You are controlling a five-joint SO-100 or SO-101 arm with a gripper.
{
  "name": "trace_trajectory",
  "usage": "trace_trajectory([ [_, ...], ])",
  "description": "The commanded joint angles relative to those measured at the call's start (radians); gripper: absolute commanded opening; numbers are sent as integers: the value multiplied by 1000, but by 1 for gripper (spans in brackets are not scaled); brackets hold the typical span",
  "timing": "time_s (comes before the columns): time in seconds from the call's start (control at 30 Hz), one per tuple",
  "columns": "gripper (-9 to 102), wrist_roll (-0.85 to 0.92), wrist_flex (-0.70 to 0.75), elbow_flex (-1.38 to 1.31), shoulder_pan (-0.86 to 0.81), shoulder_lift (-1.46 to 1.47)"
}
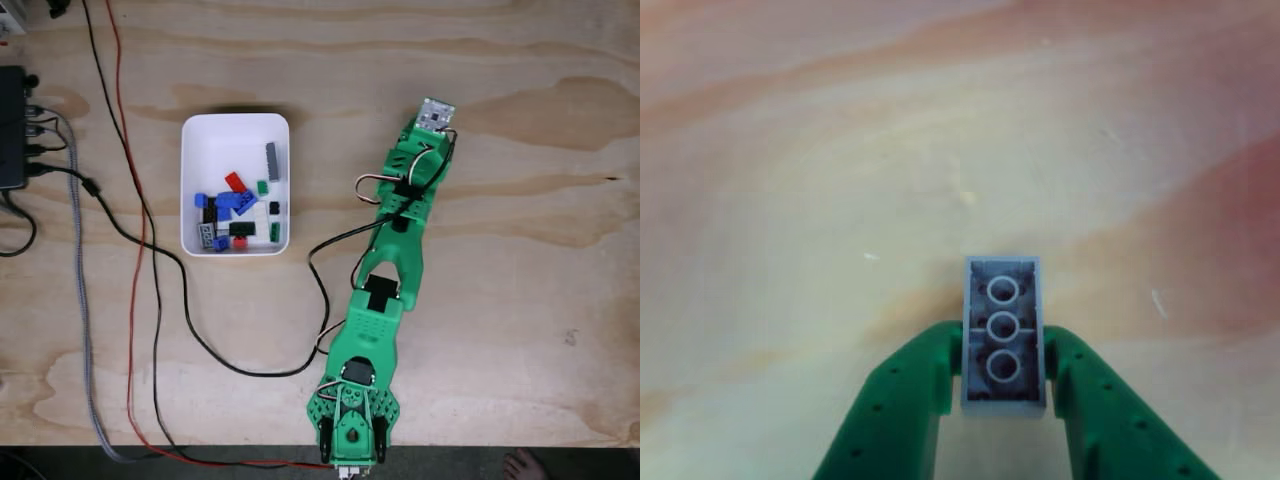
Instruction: Put all lego bricks in the bin.
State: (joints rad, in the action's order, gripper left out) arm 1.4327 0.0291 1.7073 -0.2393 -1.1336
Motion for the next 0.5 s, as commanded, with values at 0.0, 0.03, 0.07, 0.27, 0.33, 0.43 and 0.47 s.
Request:
trace_trajectory([
  [0.0, 0, -238, 607, -54, 261, -689],
  [0.03, 0, -295, 769, -118, 330, -713],
  [0.07, 0, -360, 873, -164, 390, -723],
  [0.27, 0, -634, 1181, -359, 752, -655],
  [0.33, 0, -695, 1207, -382, 876, -629],
  [0.43, 0, -752, 1238, -396, 950, -543],
  [0.47, 0, -764, 1224, -370, 948, -529],
])
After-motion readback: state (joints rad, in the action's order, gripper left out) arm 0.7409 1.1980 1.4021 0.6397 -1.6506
